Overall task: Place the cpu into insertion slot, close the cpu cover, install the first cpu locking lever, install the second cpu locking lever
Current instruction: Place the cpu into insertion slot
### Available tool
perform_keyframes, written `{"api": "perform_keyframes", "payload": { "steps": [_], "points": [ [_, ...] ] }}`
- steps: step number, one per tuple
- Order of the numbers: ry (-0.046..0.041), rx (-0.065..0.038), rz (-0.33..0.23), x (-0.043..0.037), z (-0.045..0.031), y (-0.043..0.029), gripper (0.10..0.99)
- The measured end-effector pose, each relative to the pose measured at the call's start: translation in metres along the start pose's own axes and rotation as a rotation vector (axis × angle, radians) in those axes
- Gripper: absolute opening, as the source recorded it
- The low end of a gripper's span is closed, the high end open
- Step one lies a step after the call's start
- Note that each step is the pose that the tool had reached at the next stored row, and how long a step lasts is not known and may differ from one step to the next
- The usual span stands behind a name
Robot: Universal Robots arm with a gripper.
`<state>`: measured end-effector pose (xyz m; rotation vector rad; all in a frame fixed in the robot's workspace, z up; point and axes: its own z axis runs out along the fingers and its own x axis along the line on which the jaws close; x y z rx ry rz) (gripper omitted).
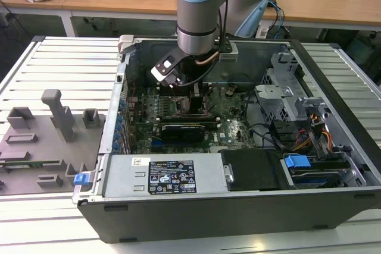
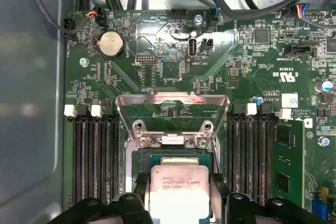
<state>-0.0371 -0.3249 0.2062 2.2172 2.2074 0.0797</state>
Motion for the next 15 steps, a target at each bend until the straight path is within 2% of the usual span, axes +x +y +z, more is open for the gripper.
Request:
{"api": "perform_keyframes", "payload": {
  "steps": [9,11,15],
  "points": [
    [0.0,0.0,0.0,0.0031,0.0051,-0.0001,0.541],
    [-0.0026,0.0,0.0,0.0032,0.0063,-0.0003,0.541],
    [-0.0026,0.0,0.0,0.0032,0.0065,-0.0003,0.541]
  ]
}}
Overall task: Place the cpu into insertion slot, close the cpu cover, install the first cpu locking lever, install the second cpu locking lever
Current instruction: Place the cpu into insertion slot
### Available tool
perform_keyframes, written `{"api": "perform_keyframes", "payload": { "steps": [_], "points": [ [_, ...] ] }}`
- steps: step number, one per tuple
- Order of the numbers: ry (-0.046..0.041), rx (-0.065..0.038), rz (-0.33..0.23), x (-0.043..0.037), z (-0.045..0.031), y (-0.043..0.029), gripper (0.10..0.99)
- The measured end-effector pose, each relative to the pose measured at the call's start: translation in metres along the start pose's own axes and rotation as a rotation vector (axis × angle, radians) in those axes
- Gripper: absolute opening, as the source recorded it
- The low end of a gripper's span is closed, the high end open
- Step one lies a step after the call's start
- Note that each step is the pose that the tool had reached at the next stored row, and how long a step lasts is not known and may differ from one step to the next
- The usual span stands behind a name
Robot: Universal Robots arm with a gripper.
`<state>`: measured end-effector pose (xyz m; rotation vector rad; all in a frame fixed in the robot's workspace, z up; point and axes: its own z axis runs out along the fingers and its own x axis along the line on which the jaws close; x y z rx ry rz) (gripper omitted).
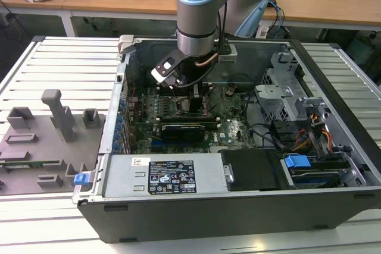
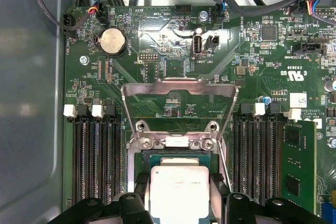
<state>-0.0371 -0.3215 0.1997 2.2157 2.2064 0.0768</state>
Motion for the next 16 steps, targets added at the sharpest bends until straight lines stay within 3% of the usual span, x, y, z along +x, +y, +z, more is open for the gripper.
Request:
{"api": "perform_keyframes", "payload": {
  "steps": [4,5,9,16],
  "points": [
    [0.0004,0.0,0.0,0.0001,0.0003,0.0,0.549],
    [0.0002,0.0,0.0,0.0001,0.0003,0.0,0.616],
    [0.0,0.0,0.0,0.0001,0.0,-0.0001,0.616],
    [0.0001,0.0,0.0,0.0004,-0.0113,0.0004,0.6]
  ]
}}
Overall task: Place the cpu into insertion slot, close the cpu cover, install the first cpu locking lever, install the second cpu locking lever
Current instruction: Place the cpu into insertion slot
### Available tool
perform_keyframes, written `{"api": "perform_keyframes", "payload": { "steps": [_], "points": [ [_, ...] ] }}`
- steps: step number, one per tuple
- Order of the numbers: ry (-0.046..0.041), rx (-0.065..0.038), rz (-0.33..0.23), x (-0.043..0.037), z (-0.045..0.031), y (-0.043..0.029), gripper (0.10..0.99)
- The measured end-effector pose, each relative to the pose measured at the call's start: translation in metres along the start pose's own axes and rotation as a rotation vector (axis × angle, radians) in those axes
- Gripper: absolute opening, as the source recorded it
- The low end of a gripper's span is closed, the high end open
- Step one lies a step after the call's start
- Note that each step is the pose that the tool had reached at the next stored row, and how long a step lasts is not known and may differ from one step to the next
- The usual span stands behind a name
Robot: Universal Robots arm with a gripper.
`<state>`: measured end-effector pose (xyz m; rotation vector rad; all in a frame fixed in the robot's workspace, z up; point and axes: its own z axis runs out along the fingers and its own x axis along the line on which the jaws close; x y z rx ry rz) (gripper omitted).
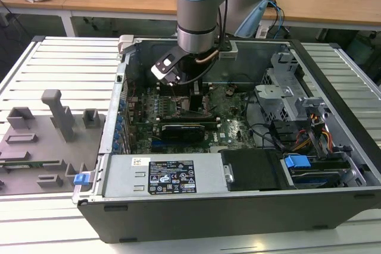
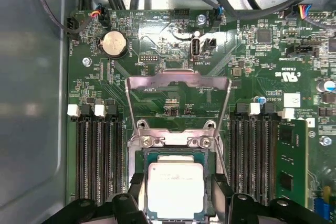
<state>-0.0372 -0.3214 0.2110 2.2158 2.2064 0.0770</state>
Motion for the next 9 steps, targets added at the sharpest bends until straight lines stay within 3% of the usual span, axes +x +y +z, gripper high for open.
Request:
{"api": "perform_keyframes", "payload": {
  "steps": [2,3,4,5,6,9],
  "points": [
    [-0.0001,0.001,0.0,0.0001,-0.0047,0.0002,0.471],
    [-0.0001,0.001,0.0,0.0001,-0.0058,0.0003,0.471],
    [-0.0001,0.001,0.0,0.0002,-0.0067,0.0003,0.412],
    [0.0,0.001,0.0,0.0002,-0.0077,0.0003,0.349],
    [0.0001,0.001,0.0,0.0002,-0.0082,0.0004,0.231],
    [0.0001,0.001,0.0,0.0003,-0.0094,0.0005,0.169]
  ]
}}
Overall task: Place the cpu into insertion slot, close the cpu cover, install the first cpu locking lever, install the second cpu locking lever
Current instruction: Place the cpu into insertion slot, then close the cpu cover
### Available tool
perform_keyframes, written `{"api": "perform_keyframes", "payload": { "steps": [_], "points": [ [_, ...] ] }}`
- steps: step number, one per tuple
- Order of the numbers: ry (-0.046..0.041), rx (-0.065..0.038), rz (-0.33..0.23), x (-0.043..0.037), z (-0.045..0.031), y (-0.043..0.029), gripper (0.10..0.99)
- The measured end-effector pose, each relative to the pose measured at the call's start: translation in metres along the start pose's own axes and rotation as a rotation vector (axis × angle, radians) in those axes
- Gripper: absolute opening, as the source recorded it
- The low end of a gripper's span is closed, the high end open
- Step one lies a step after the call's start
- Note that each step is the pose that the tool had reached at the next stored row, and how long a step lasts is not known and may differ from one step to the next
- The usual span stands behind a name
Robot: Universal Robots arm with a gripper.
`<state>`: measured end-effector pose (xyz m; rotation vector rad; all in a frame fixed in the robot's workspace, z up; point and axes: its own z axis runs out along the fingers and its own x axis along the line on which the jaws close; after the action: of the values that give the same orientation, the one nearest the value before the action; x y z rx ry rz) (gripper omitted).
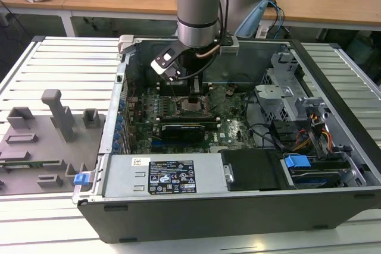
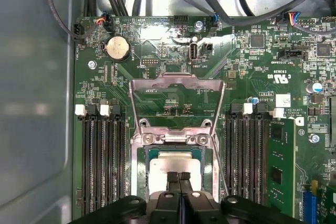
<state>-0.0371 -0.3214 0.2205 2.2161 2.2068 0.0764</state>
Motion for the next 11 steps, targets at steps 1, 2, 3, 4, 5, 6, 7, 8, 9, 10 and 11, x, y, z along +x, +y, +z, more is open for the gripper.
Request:
{"api": "perform_keyframes", "payload": {
  "steps": [1,2,3,4,5,6,7,8,9,10,11],
  "points": [
    [-0.0001,0.0,0.0,0.0,-0.0006,0.0,0.106],
    [0.0001,0.0,0.0,0.0,-0.0008,0.0,0.106],
    [-0.0001,0.0,0.0,0.0,-0.0011,0.0,0.106],
    [-0.0001,0.0,0.0,0.0,-0.0014,0.0,0.106],
    [-0.0001,0.0,0.0,0.0,-0.0018,0.0001,0.106],
    [-0.0002,0.0,0.0,0.0,-0.0022,0.0001,0.106],
    [-0.0002,0.0,0.0,0.0,-0.0025,0.0001,0.106],
    [-0.0003,0.0,0.0,0.0,-0.0032,0.0001,0.106],
    [0.0,0.0,0.0,0.0001,-0.0041,0.0002,0.106],
    [0.0001,0.0,0.0,0.0005,-0.0044,0.0002,0.106],
    [-0.0013,0.0,0.001,0.0038,-0.0044,0.0002,0.106]
  ]
}}
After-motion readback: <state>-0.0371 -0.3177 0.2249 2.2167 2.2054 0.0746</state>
